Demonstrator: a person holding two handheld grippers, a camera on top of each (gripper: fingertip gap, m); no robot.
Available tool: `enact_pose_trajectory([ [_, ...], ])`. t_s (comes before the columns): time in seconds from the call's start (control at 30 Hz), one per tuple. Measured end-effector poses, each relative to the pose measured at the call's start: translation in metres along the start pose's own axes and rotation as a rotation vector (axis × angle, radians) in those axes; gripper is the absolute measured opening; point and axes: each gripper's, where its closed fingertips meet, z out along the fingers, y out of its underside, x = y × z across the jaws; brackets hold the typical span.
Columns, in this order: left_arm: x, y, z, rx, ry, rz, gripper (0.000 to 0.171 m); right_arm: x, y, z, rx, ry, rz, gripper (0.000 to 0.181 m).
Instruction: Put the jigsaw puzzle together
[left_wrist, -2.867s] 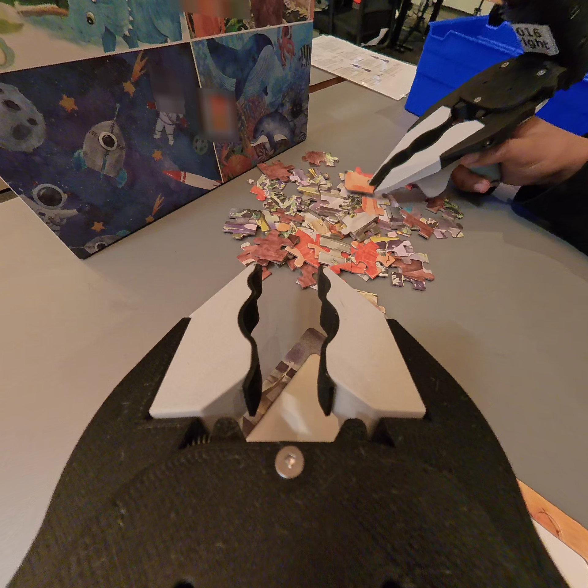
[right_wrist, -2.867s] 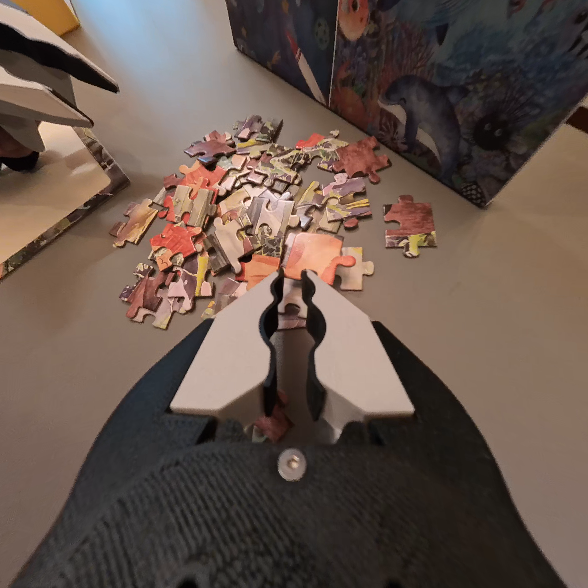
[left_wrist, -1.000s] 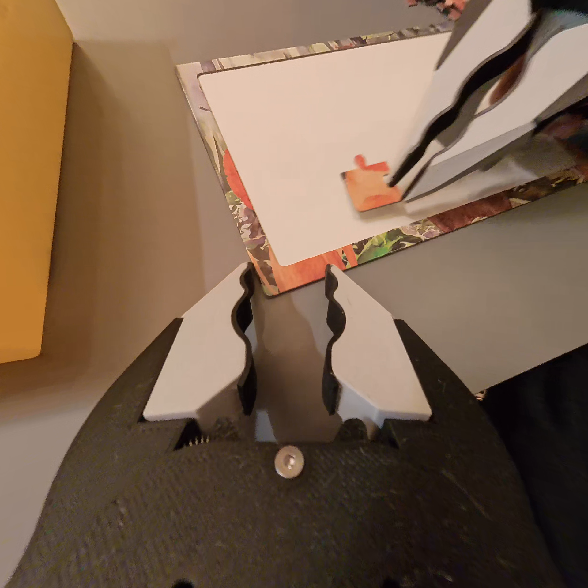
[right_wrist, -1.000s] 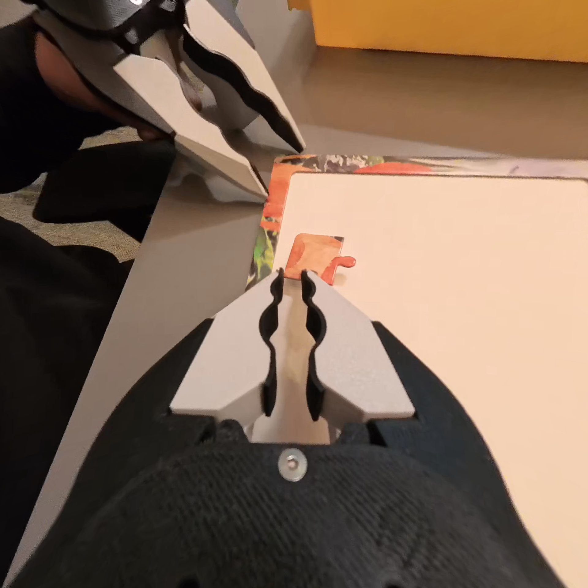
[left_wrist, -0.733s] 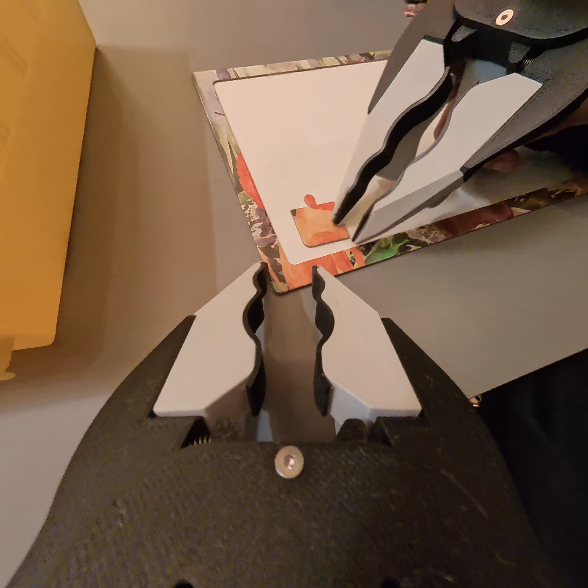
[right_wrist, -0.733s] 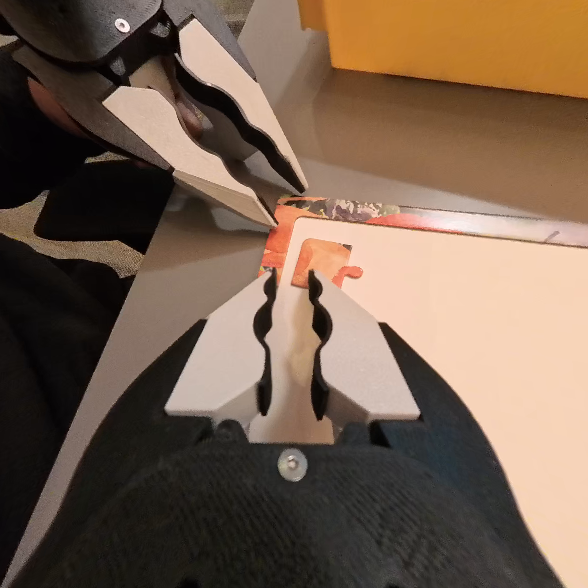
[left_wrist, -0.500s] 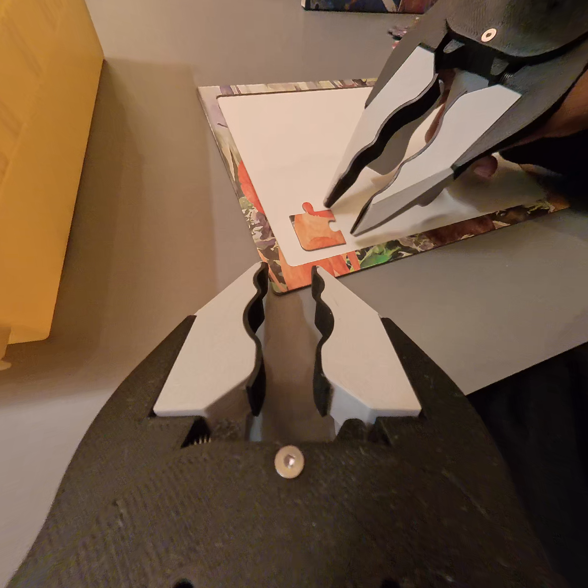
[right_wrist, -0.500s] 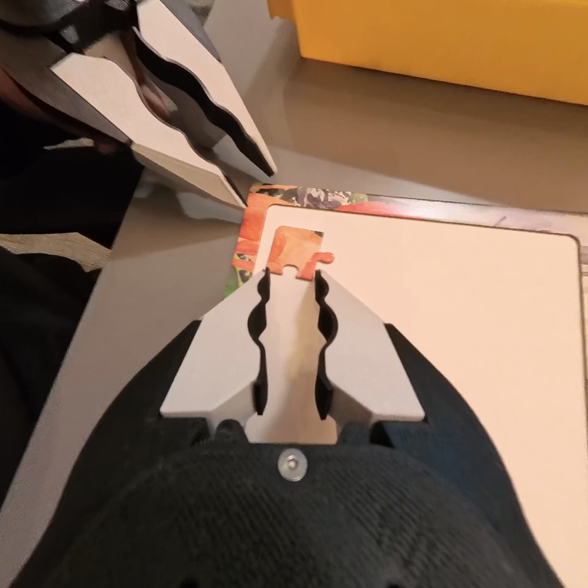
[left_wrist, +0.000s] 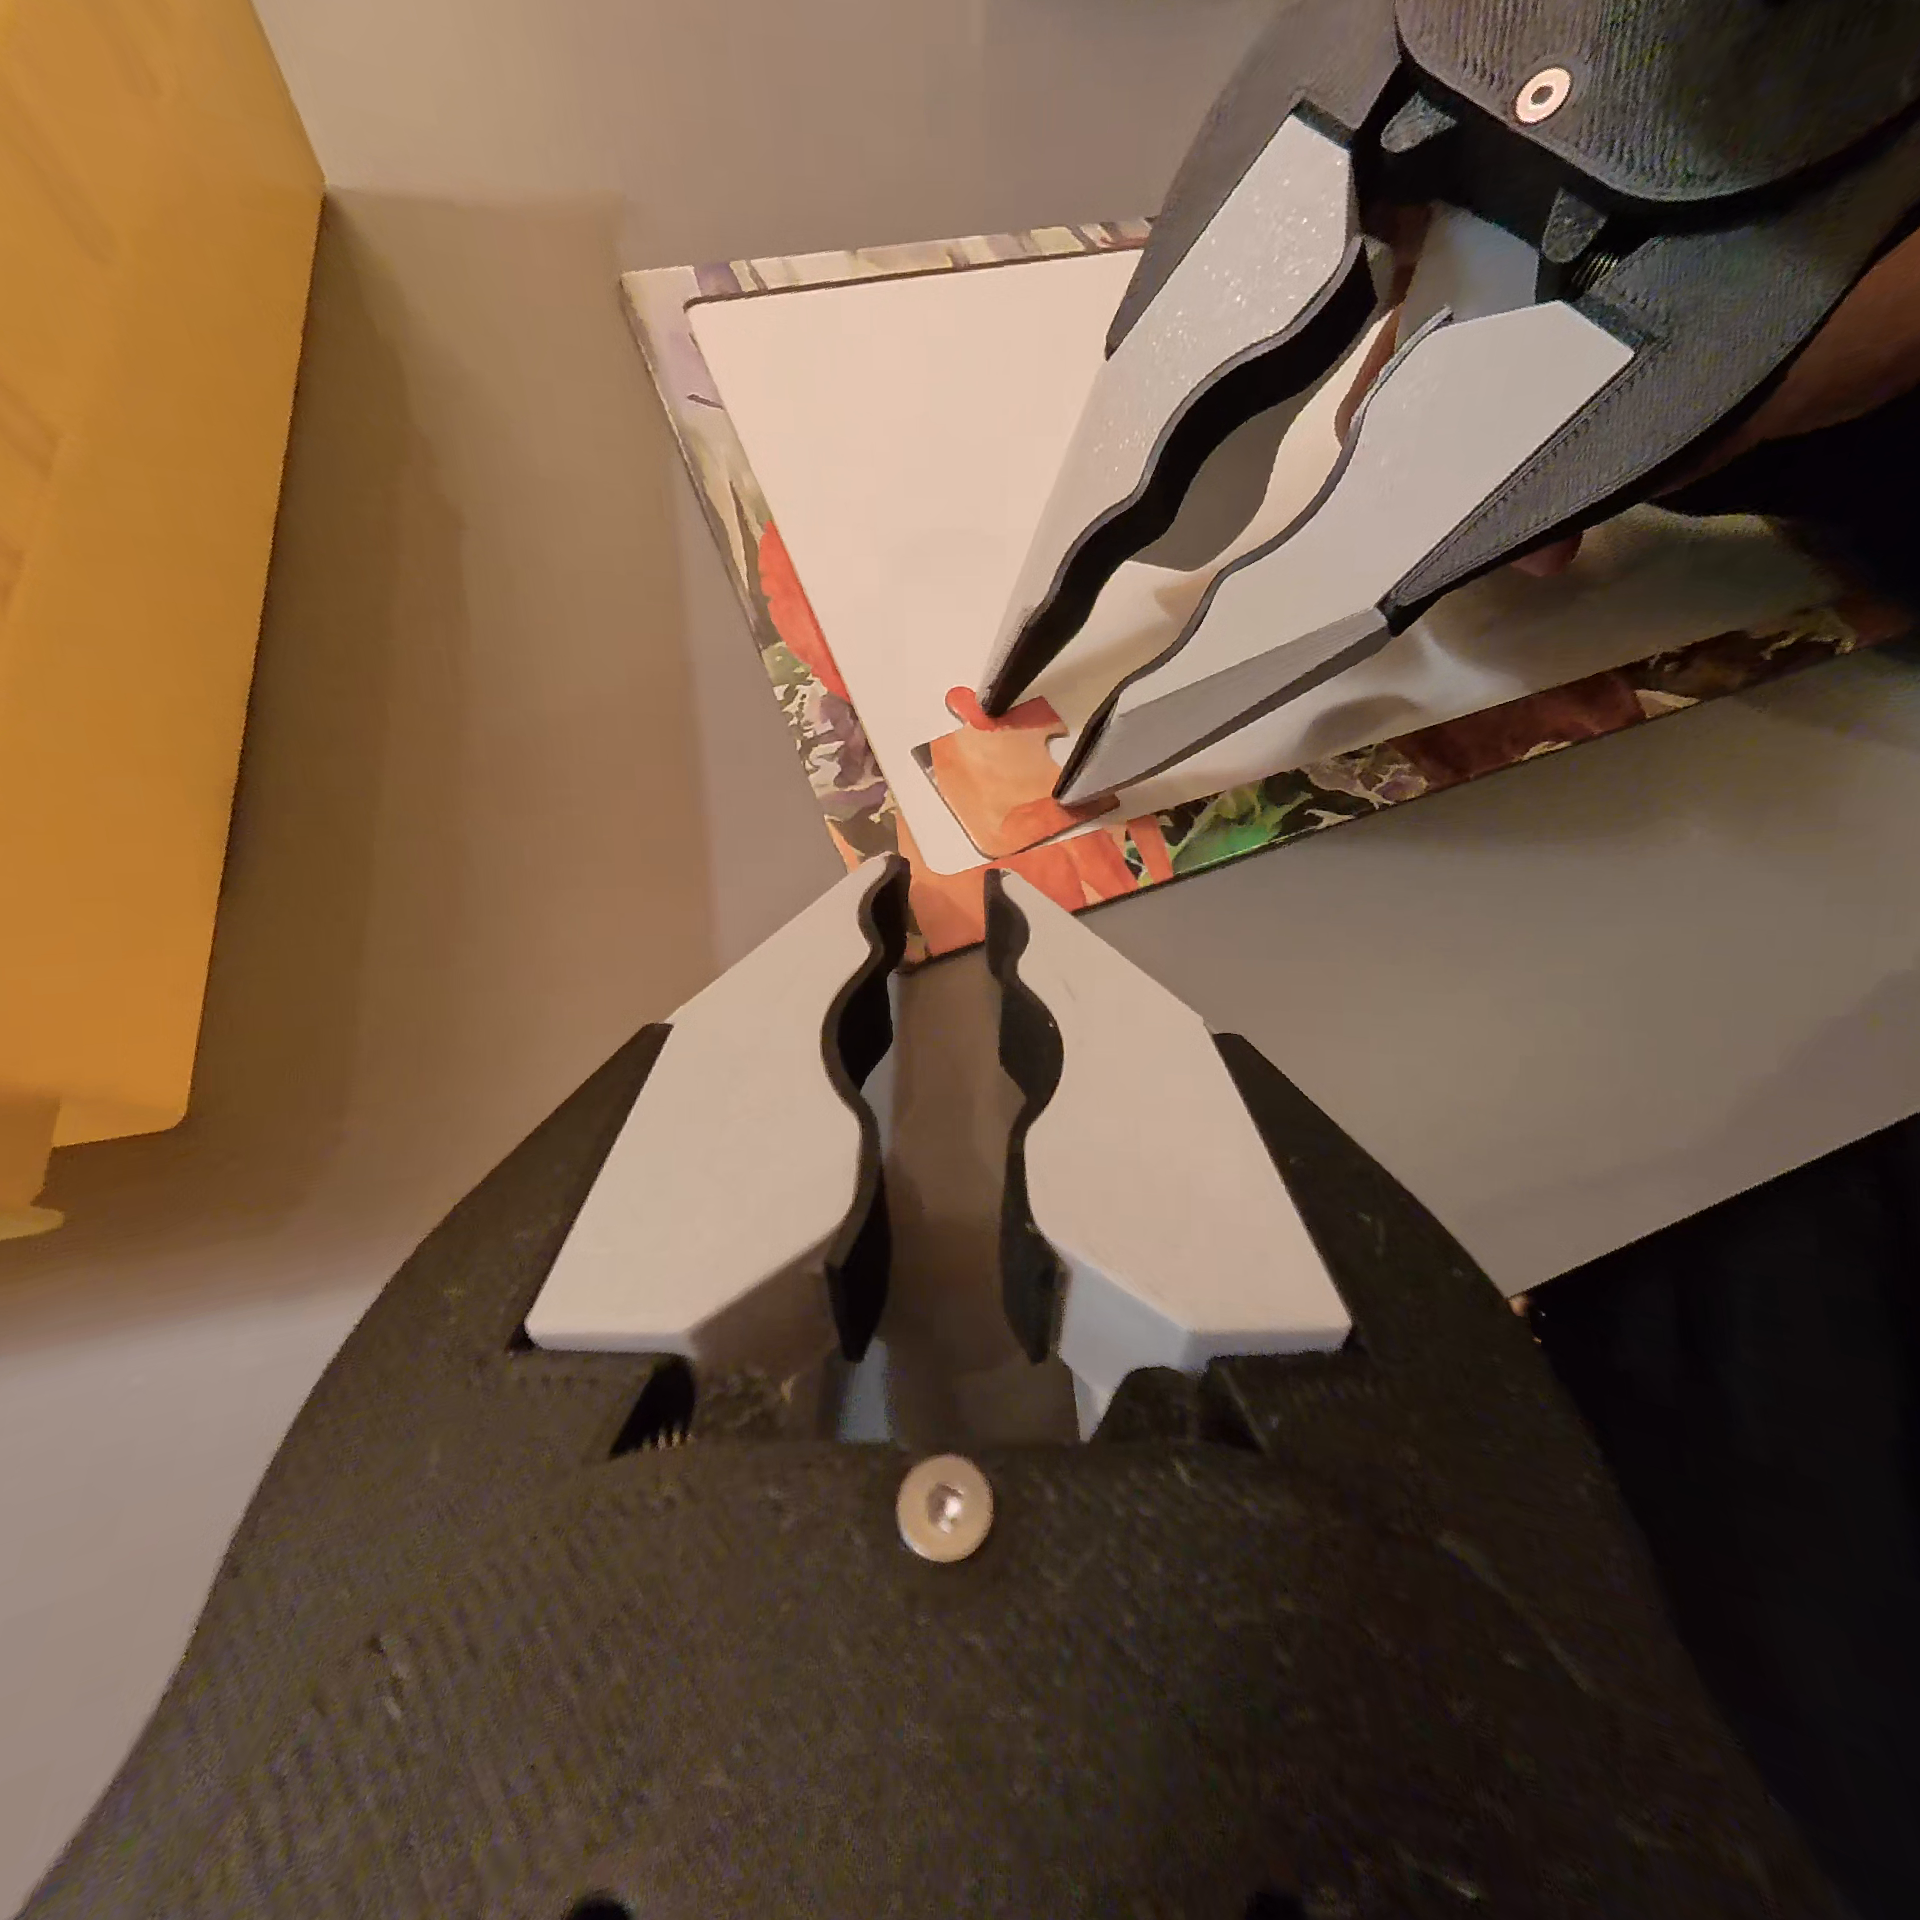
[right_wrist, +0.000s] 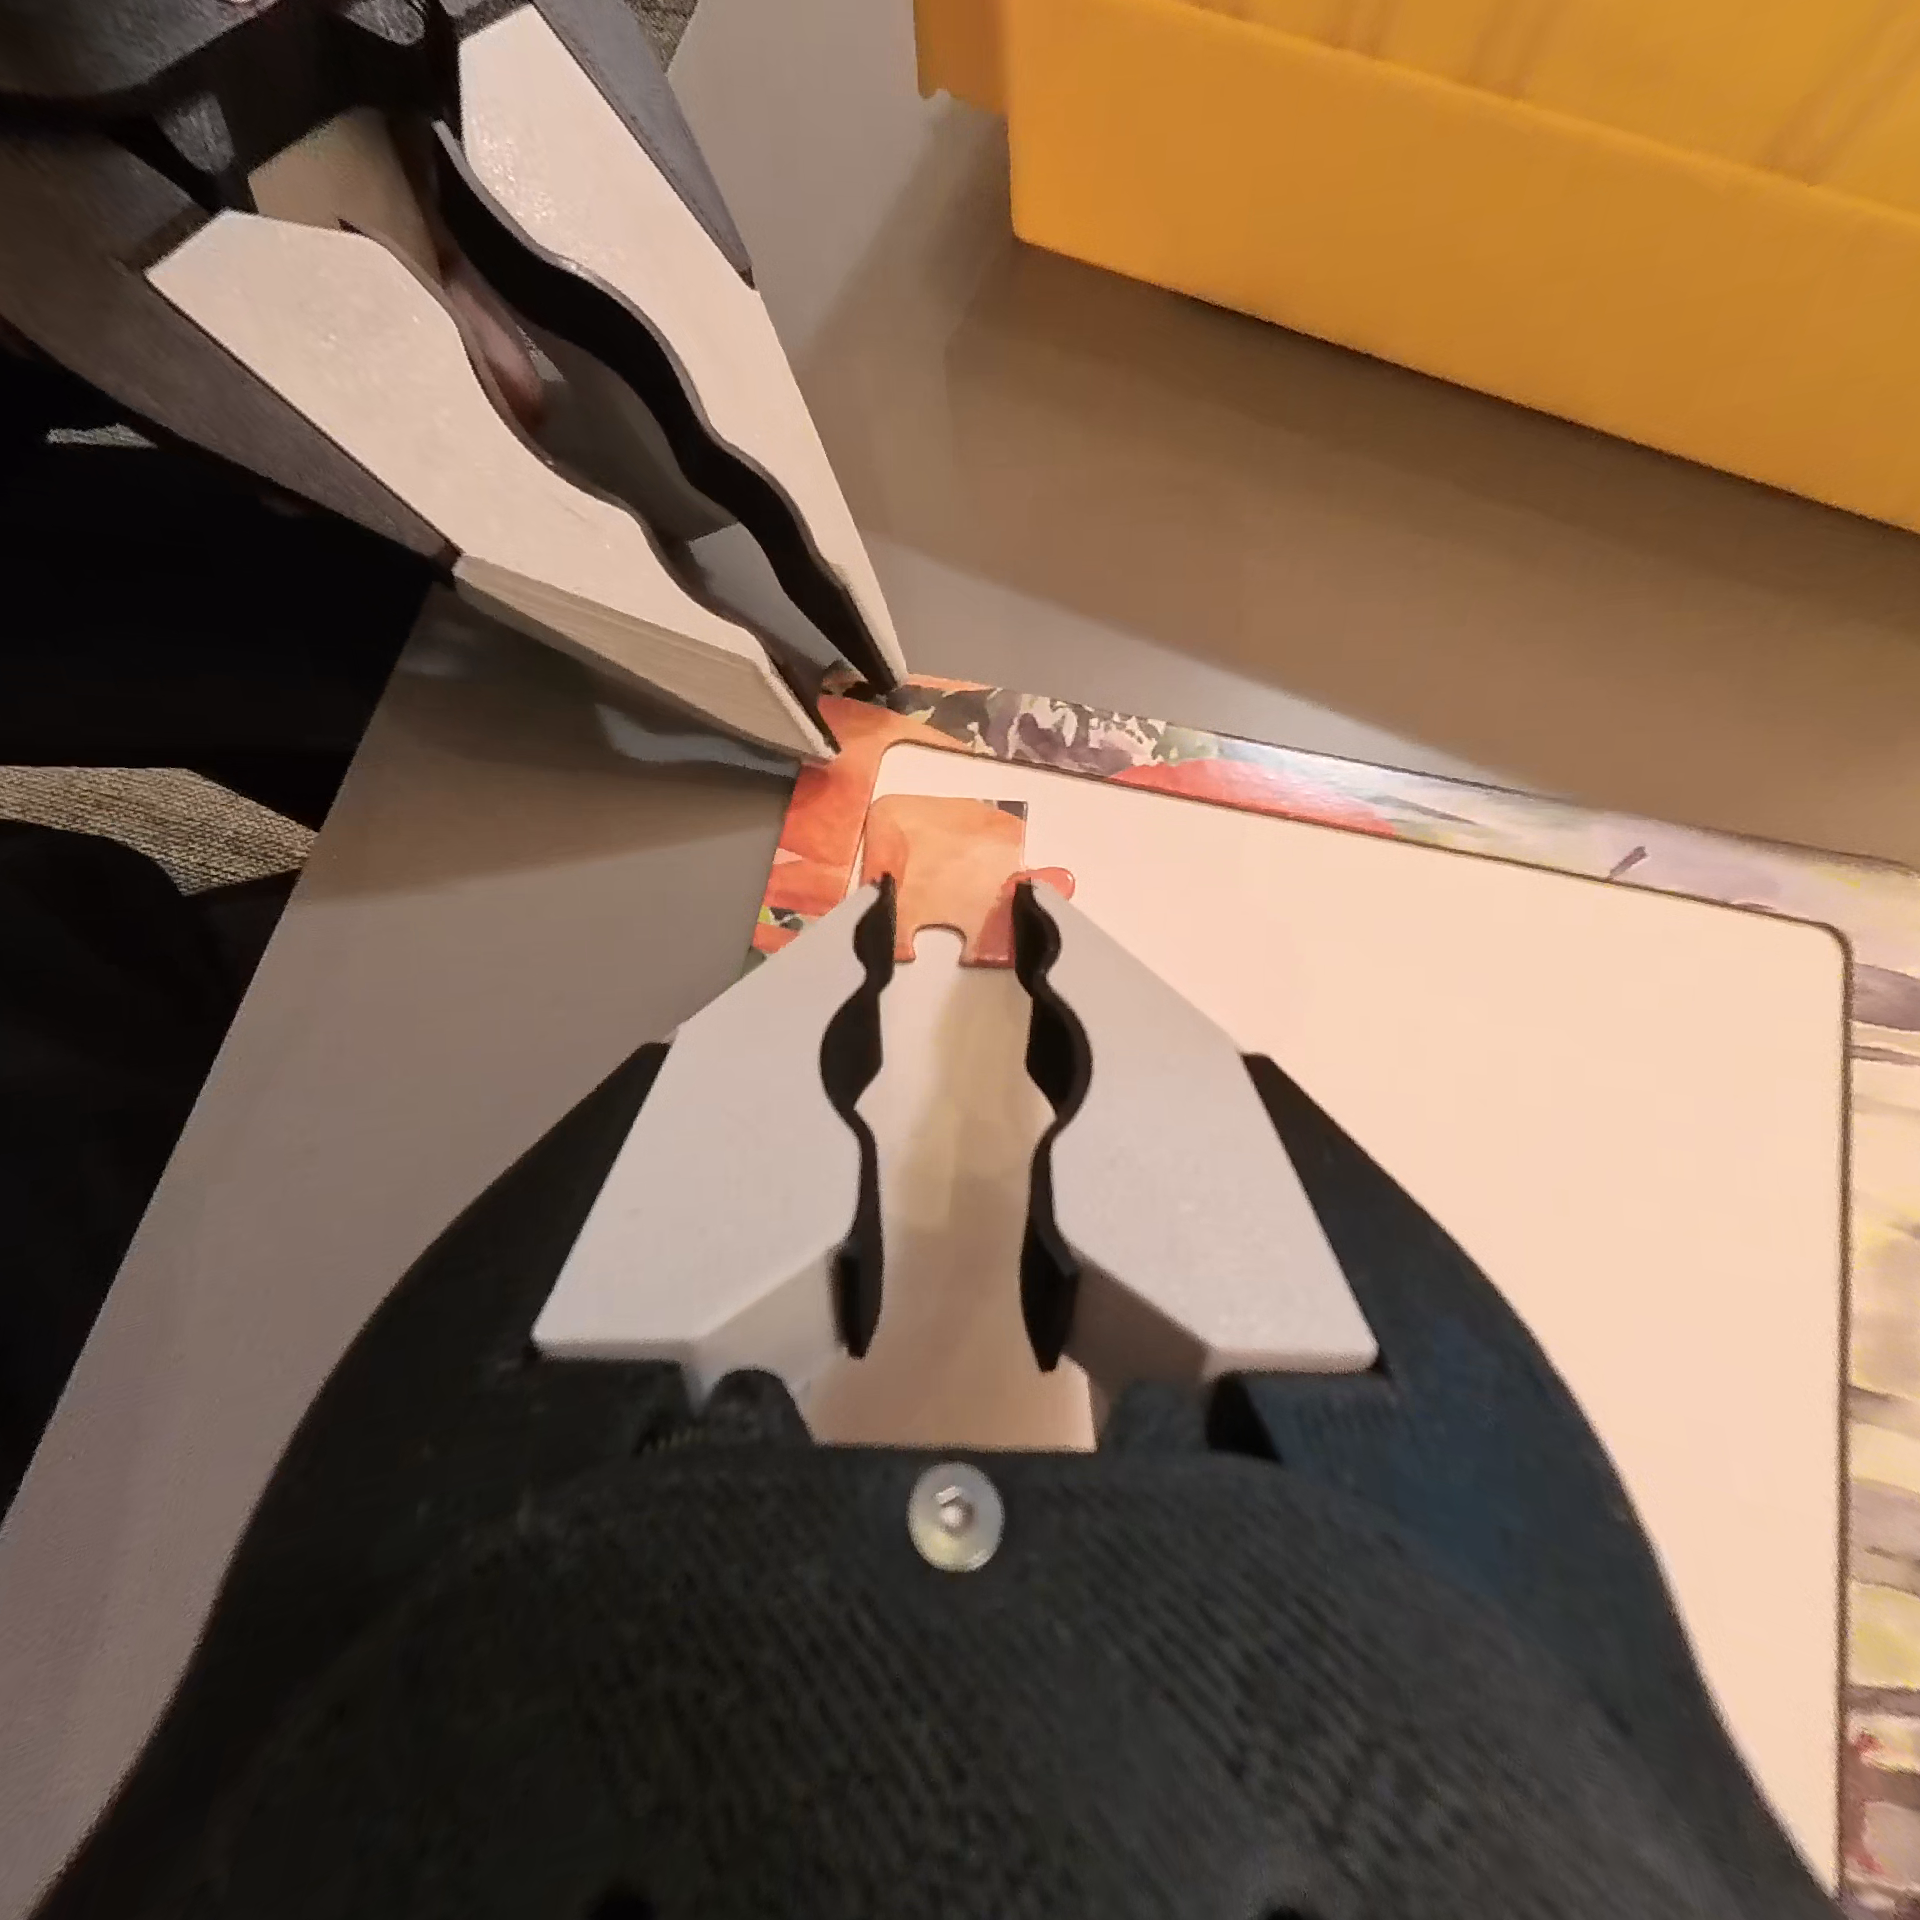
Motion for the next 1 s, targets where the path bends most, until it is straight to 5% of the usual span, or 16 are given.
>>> enact_pose_trajectory([
  [0.17, -0.003, 0.001, -0.004, 0.008, 0.003, -0.024, 0.021, 0.002, 0.006, -0.008, -0.02, 0.03, -0.029, 0.022],
  [0.23, 0.0, -0.001, -0.006, 0.024, 0.027, -0.029, 0.049, -0.001, 0.01, -0.008, -0.017, 0.002, -0.037, 0.024],
  [0.3, 0.004, 0.0, -0.004, 0.016, 0.036, -0.002, 0.058, -0.004, 0.01, -0.007, 0.011, -0.037, -0.05, 0.028],
  [1.0, 0.008, 0.001, 0.002, -0.026, 0.037, 0.028, 0.044, -0.003, -0.005, 0.007, 0.048, -0.126, -0.13, 0.024],
])
